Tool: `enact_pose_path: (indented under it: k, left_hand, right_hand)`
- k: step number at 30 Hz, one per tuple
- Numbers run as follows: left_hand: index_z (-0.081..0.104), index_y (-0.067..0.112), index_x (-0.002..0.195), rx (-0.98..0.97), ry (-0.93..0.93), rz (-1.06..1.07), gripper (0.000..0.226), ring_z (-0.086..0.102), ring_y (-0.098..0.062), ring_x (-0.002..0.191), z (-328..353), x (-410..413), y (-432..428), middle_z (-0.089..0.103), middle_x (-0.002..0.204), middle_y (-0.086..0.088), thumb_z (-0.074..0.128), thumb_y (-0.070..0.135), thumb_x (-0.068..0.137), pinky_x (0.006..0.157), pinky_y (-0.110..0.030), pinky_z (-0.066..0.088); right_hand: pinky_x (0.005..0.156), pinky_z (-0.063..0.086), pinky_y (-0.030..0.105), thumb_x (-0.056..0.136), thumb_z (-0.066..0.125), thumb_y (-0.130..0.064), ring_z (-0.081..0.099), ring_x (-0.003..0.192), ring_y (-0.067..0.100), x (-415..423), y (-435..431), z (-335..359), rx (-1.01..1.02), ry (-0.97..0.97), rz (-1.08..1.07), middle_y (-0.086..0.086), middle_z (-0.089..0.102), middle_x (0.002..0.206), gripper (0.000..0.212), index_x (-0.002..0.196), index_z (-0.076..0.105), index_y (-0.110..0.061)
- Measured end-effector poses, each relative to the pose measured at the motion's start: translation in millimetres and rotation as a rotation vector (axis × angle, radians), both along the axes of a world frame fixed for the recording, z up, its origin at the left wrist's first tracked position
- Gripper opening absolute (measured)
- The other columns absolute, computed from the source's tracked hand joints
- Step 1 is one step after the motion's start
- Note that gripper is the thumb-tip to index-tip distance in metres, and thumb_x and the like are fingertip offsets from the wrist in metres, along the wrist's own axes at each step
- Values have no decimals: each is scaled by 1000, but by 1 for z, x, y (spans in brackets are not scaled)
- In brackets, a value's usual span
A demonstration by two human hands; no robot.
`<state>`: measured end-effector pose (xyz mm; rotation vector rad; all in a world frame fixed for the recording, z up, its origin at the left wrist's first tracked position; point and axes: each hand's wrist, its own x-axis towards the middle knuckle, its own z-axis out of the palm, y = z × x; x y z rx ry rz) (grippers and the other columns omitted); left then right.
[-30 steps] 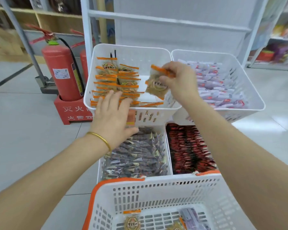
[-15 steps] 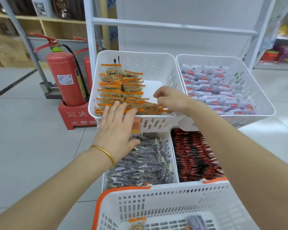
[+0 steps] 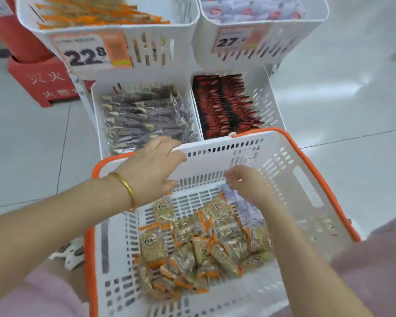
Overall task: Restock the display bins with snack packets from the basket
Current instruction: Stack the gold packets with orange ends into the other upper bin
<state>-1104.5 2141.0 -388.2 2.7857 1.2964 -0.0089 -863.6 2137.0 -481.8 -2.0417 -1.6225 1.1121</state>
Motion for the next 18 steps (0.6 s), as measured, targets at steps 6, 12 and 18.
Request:
enact_pose_path:
  k: [6, 12, 18]
  left_hand:
    - [44, 16, 136, -163, 21, 30, 47, 14, -24, 141, -15, 4, -11, 27, 150, -7, 56, 30, 92, 115, -31, 13]
    - [39, 22, 138, -234, 92, 56, 48, 8, -21, 143, -22, 5, -7, 19, 153, -3, 51, 35, 94, 115, -30, 11]
    - [29, 27, 142, -264, 151, 60, 48, 2, -15, 142, -27, 7, -2, 11, 155, 1, 42, 39, 97, 114, -25, 8]
  right_hand:
    - [93, 49, 41, 84, 48, 9, 49, 118, 28, 0, -44, -109, -257, -423, 331, 8, 46, 137, 68, 142, 31, -23]
    - [110, 30, 45, 79, 74, -20, 15, 142, 31, 9, -41, -136, -131, -682, 600, -1, 5, 159, 110, 148, -10, -35]
    - [113, 23, 45, 77, 75, -37, 17, 142, 30, -9, -25, -150, -89, -789, 753, 0, 7, 158, 112, 150, -8, -26]
